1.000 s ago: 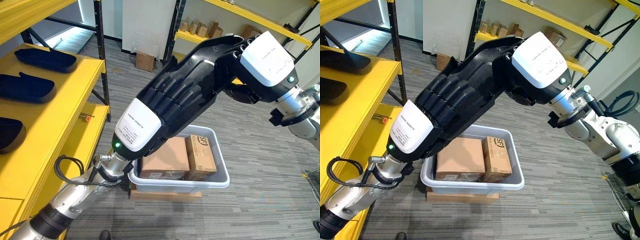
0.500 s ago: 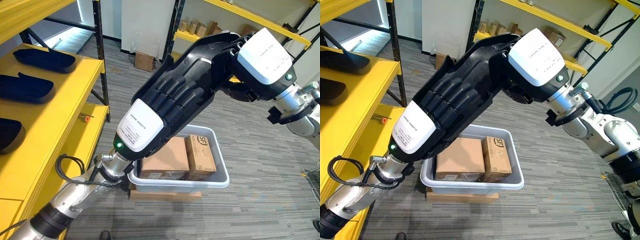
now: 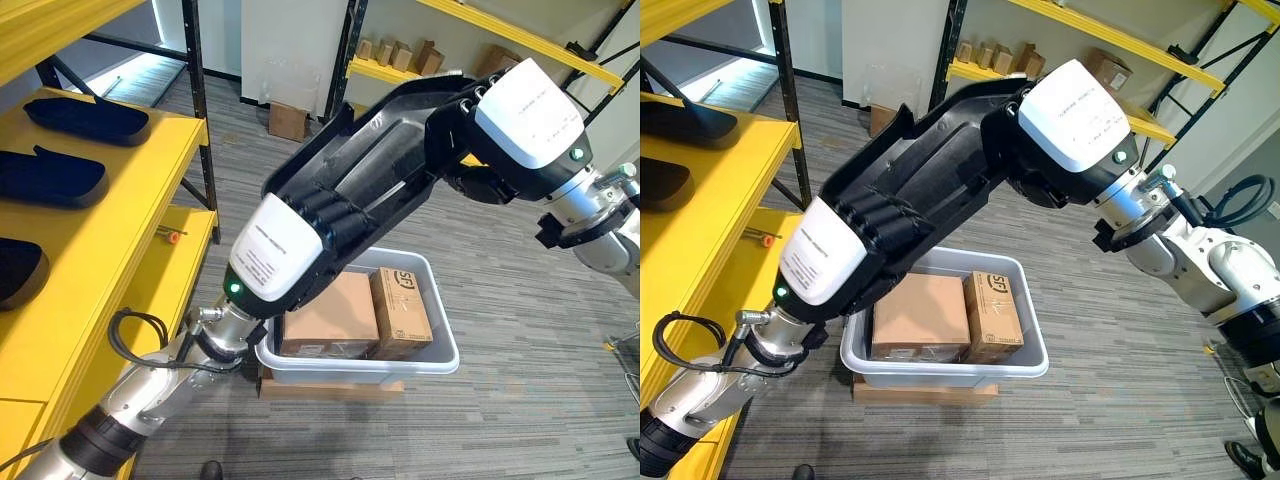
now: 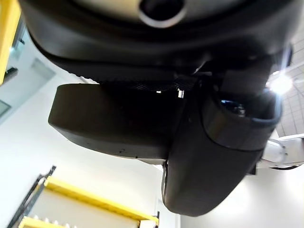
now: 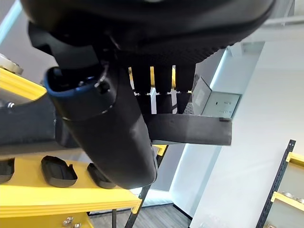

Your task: Move parts from the plastic box to the shelf.

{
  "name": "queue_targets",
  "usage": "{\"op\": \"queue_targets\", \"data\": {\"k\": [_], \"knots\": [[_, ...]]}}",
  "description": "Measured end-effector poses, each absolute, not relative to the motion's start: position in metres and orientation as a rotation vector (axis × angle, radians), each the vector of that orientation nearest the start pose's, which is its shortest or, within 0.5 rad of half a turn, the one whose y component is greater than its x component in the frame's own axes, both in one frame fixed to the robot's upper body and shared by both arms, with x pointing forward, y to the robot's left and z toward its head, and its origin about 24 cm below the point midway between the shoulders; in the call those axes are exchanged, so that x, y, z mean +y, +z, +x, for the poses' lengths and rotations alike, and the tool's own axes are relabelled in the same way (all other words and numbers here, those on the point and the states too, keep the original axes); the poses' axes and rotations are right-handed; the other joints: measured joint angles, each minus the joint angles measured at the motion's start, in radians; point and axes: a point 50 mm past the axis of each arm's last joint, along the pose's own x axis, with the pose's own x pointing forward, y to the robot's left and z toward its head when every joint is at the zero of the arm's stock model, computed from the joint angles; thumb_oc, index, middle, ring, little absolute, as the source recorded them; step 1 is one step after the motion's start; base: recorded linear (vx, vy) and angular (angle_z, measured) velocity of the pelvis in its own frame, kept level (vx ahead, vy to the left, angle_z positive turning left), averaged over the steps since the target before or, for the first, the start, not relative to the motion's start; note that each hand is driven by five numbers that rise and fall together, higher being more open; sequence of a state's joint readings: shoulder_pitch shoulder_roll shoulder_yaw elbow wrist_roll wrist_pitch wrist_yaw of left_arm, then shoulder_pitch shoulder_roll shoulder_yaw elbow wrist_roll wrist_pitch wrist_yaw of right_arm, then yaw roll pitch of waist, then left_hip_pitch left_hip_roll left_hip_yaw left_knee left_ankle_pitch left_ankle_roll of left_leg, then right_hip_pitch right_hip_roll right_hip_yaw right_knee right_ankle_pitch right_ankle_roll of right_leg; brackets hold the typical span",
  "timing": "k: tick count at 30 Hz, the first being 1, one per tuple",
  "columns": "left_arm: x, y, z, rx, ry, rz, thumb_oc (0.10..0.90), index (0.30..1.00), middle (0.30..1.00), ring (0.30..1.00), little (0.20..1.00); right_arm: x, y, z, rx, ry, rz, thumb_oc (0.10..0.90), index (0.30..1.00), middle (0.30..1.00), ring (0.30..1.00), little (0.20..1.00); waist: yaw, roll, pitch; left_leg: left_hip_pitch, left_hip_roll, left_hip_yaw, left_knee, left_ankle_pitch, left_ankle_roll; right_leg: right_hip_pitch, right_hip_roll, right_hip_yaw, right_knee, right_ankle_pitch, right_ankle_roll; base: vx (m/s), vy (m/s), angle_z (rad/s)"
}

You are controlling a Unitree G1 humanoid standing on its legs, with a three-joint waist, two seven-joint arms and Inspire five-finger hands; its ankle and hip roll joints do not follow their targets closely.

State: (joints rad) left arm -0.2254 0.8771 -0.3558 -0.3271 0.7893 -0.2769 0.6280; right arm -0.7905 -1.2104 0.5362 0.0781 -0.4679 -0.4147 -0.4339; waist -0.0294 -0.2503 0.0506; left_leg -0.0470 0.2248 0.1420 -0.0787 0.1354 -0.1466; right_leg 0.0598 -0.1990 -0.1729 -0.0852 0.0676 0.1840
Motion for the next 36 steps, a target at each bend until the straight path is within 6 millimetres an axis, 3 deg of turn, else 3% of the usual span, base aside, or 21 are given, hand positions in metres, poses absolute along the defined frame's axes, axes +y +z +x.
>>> {"op": "queue_targets", "data": {"k": [13, 14, 15, 19, 31, 36], "knots": [[0.156, 0.179, 0.232, -1.189, -0.031, 1.263, 0.4, 0.3, 0.3, 0.3, 0.3, -0.201, 0.269, 0.295, -1.087, 0.122, -1.551, 0.4, 0.3, 0.3, 0.3, 0.3, 0.001, 0.009, 0.002, 0.004, 0.0, 0.003, 0.0, 0.0, 0.0, 0.002, -0.001, 0.003, 0.0, 0.0, 0.0, 0.0, 0.0, 0.0], [0.156, 0.179, 0.232, -1.187, -0.031, 1.263, 0.4, 0.3, 0.3, 0.3, 0.3, -0.2, 0.269, 0.295, -1.087, 0.124, -1.55, 0.571, 0.539, 0.539, 0.539, 0.539, 0.001, 0.011, 0.003, 0.007, -0.001, 0.005, 0.0, 0.0, 0.0, 0.004, -0.001, 0.004, 0.0, 0.0, 0.0, 0.0, 0.007, -0.04], [0.156, 0.179, 0.232, -1.187, -0.031, 1.263, 0.4, 0.3, 0.3, 0.3, 0.3, -0.2, 0.269, 0.295, -1.086, 0.124, -1.55, 0.9, 1.0, 1.0, 1.0, 1.0, 0.001, 0.012, 0.004, 0.009, -0.001, 0.006, 0.0, -0.001, -0.001, 0.005, -0.001, 0.006, 0.0, 0.0, 0.0, 0.0, 0.008, -0.03], [0.159, 0.177, 0.231, -1.172, -0.029, 1.269, 0.4, 0.3, 0.3, 0.3, 0.3, -0.198, 0.266, 0.292, -1.089, 0.143, -1.543, 0.9, 1.0, 1.0, 1.0, 1.0, 0.001, 0.025, 0.009, 0.015, 0.0, 0.009, 0.0, -0.005, 0.003, 0.008, -0.002, 0.009, 0.0, 0.0, 0.0, 0.0, 0.001, -0.01], [0.185, 0.17, 0.228, -1.037, 0.03, 1.346, 0.4, 0.3, 0.3, 0.3, 0.3, -0.199, 0.241, 0.251, -1.024, 0.187, -1.223, 0.9, 1.0, 1.0, 1.0, 1.0, -0.022, 0.067, 0.008, 0.019, -0.002, 0.021, 0.0, -0.009, 0.003, 0.003, -0.005, 0.02, 0.0, -0.001, 0.0, 0.0, 0.003, -0.01], [0.208, 0.144, 0.226, -0.826, 0.026, 1.422, 0.4, 0.3, 0.3, 0.3, 0.3, -0.216, 0.237, 0.239, -0.958, 0.107, -1.104, 0.9, 1.0, 1.0, 1.0, 1.0, -0.026, 0.099, 0.007, 0.031, -0.002, 0.036, -0.001, -0.014, 0.003, 0.004, -0.006, 0.033, 0.0, -0.002, 0.0, 0.0, 0.003, -0.07]]}}
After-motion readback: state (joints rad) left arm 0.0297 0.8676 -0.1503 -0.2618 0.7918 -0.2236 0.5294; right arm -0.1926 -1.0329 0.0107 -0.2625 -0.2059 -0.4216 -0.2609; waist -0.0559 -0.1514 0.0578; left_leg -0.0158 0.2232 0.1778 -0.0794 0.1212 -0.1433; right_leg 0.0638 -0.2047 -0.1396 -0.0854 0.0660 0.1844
